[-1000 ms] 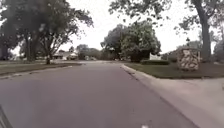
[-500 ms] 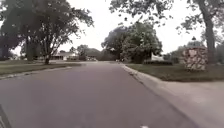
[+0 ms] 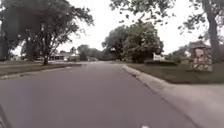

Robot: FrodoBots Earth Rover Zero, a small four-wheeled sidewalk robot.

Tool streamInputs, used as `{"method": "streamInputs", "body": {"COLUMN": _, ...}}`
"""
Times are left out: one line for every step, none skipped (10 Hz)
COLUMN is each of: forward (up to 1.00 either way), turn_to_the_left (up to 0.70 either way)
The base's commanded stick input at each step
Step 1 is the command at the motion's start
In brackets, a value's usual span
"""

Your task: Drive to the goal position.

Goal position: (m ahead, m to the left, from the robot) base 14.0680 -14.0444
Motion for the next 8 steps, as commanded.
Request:
{"method": "streamInputs", "body": {"forward": 0.7, "turn_to_the_left": 0.0}}
{"method": "streamInputs", "body": {"forward": 0.7, "turn_to_the_left": 0.0}}
{"method": "streamInputs", "body": {"forward": 0.7, "turn_to_the_left": 0.0}}
{"method": "streamInputs", "body": {"forward": 0.7, "turn_to_the_left": 0.17}}
{"method": "streamInputs", "body": {"forward": 0.7, "turn_to_the_left": 0.35}}
{"method": "streamInputs", "body": {"forward": 0.7, "turn_to_the_left": 0.19}}
{"method": "streamInputs", "body": {"forward": 0.7, "turn_to_the_left": 0.0}}
{"method": "streamInputs", "body": {"forward": 0.7, "turn_to_the_left": 0.0}}
